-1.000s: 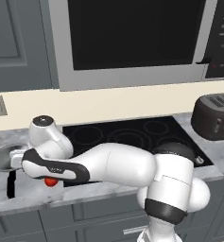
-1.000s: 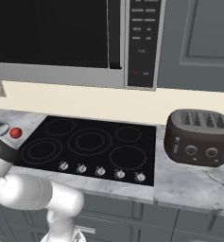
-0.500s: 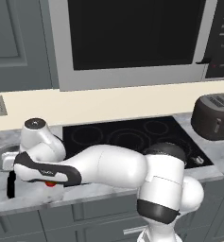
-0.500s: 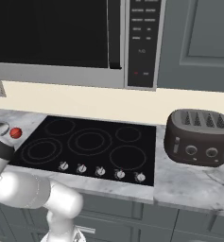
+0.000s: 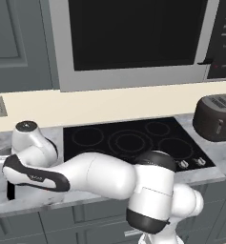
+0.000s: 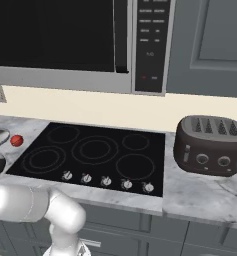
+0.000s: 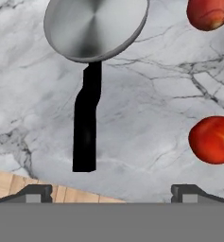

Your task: Place the pan on the front left burner on the stove. Then place the tomato and the onion in the pan and turn on the front left burner.

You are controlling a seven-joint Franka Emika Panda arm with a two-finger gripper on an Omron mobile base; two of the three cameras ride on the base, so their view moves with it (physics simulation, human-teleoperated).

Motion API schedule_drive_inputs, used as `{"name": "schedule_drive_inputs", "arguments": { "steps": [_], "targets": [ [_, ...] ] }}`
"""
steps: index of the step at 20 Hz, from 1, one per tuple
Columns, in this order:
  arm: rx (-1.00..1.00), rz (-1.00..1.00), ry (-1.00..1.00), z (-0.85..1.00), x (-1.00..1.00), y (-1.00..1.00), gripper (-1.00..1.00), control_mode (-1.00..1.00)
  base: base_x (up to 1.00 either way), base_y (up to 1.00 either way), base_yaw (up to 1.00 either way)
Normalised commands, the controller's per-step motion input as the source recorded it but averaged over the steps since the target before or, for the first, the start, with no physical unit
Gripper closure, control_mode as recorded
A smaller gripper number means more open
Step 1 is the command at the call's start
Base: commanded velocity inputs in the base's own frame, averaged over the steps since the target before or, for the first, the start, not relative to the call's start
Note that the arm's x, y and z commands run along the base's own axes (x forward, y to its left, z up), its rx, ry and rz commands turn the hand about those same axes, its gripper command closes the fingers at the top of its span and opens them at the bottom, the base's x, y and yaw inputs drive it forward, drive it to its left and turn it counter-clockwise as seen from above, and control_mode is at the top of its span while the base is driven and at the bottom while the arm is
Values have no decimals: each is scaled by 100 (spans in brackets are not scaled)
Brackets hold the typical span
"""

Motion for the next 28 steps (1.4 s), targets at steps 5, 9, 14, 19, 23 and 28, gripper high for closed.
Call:
{"name": "schedule_drive_inputs", "arguments": {
  "steps": [5,9,14,19,23,28],
  "targets": [
    [0,4,3,-5,0,19,-100,-100,0,0,0],
    [0,4,1,-10,0,19,-100,-100,0,0,0],
    [0,5,0,-17,0,9,-100,-100,0,0,0],
    [0,4,0,-15,1,1,-100,-100,0,0,0],
    [0,4,0,-4,5,3,-100,-100,0,0,0],
    [0,1,0,-3,11,19,-100,-100,0,0,0]
  ]
}}
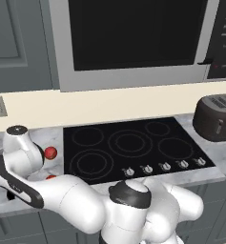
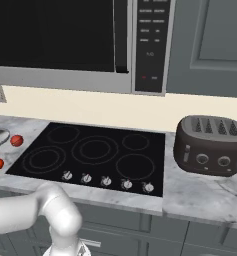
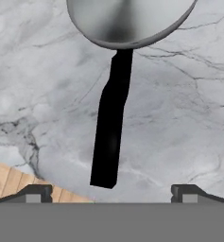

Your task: Place the pan on the front left burner on the stove. Then place the tomato and the onion in the pan and turn on the front left burner.

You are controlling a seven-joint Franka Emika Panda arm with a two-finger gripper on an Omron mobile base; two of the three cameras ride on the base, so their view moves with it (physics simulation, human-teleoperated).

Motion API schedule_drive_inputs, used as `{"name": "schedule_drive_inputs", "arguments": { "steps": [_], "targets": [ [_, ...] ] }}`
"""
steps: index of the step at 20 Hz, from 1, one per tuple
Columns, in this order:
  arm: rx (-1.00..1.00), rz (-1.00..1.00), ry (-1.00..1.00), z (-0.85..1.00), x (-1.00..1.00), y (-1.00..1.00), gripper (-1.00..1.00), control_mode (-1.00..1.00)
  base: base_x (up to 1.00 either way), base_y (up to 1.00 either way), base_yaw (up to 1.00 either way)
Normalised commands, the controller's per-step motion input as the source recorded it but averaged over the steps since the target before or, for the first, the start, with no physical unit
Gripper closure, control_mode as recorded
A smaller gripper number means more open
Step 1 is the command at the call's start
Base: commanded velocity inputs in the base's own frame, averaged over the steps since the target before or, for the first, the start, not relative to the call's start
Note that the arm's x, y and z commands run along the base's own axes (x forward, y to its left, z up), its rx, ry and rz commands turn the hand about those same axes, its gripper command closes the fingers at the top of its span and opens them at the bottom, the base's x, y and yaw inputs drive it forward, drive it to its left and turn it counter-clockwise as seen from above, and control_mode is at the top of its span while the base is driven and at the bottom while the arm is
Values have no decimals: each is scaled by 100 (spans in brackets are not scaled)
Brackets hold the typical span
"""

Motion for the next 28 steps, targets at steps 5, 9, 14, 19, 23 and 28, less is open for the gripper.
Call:
{"name": "schedule_drive_inputs", "arguments": {
  "steps": [5,9,14,19,23,28],
  "targets": [
    [0,1,0,-9,6,17,-100,-100,0,0,0],
    [0,0,0,-15,0,0,-100,-100,0,0,0],
    [0,0,0,-13,0,0,-100,-100,0,0,0],
    [0,0,0,-18,5,4,-100,-100,0,0,0],
    [0,0,0,-22,10,5,-100,-100,0,0,0],
    [0,0,0,-13,11,4,-100,-100,0,0,0]
  ]
}}
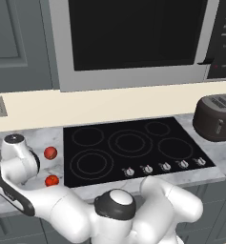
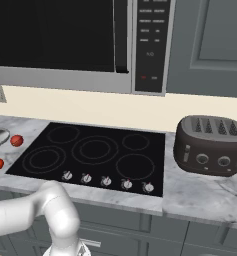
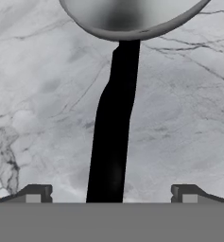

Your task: Place the pan on the front left burner on the stove. Then place the tomato and the onion in the pan and turn on the front left burner.

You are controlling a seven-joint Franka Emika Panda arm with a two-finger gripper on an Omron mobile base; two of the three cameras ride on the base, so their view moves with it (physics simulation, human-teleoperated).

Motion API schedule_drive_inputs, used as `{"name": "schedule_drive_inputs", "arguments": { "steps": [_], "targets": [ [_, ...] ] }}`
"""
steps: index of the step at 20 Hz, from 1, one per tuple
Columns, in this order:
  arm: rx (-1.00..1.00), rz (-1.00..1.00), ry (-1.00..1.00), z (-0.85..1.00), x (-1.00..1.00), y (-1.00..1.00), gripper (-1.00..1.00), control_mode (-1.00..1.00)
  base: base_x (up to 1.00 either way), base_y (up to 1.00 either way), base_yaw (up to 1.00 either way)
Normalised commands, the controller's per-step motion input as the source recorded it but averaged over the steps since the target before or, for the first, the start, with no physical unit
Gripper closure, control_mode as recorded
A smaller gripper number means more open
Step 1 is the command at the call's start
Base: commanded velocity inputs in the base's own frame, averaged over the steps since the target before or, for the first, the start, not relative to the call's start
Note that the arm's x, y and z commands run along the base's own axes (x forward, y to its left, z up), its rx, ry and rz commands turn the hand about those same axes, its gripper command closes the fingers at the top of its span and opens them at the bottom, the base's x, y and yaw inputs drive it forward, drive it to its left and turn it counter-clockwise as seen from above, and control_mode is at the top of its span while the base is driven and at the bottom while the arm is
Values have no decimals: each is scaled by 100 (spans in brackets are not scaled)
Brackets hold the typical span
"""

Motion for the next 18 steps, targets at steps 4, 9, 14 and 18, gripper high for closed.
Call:
{"name": "schedule_drive_inputs", "arguments": {
  "steps": [4,9,14,18],
  "targets": [
    [0,0,0,-18,9,9,-100,-100,0,0,0],
    [0,0,0,-22,4,10,-100,-100,0,0,0],
    [0,0,0,-11,1,8,-100,-100,0,0,0],
    [0,0,0,-12,0,8,-100,-100,0,0,0]
  ]
}}
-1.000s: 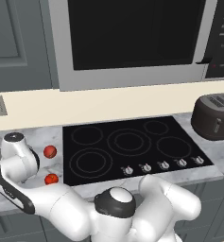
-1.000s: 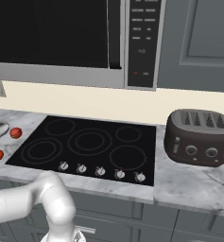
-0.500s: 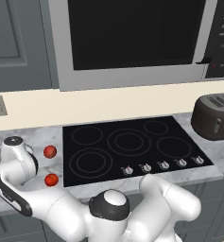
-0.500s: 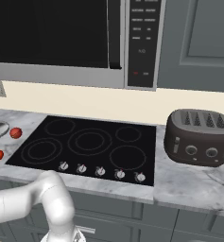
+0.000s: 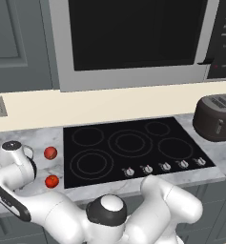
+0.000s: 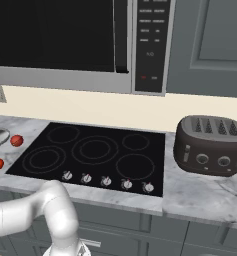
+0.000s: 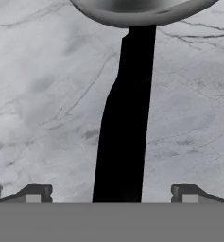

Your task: Place the pan on the front left burner on the stove. Then place the tomato and the onion in the pan and turn on the front left burner.

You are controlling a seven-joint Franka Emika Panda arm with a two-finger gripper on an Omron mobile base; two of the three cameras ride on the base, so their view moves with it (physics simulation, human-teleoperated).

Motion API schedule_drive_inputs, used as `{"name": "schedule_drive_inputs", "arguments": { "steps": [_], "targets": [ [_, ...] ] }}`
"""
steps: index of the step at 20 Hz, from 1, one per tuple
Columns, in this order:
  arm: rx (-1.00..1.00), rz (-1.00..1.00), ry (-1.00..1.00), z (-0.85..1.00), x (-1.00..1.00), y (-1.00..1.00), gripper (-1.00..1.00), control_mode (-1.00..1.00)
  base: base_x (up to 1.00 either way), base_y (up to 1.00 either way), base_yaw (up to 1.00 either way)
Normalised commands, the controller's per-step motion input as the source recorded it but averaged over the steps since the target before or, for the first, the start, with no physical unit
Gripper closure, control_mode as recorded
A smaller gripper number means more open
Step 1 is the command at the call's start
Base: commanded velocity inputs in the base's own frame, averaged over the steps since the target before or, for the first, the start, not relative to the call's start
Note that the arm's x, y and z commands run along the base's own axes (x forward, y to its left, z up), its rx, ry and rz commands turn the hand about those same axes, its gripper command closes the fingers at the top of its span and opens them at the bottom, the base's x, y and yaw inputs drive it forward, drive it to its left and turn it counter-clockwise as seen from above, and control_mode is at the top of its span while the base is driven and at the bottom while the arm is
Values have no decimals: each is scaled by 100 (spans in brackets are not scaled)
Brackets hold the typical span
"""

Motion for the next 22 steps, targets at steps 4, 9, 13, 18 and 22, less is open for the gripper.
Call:
{"name": "schedule_drive_inputs", "arguments": {
  "steps": [4,9,13,18,22],
  "targets": [
    [0,0,0,-7,0,2,-100,-100,0,0,0],
    [0,0,0,0,0,0,-100,-100,0,0,0],
    [0,0,0,0,0,0,100,-100,0,0,0],
    [0,0,0,0,0,0,100,-100,0,0,0],
    [0,0,0,0,0,4,100,-100,0,0,0]
  ]
}}
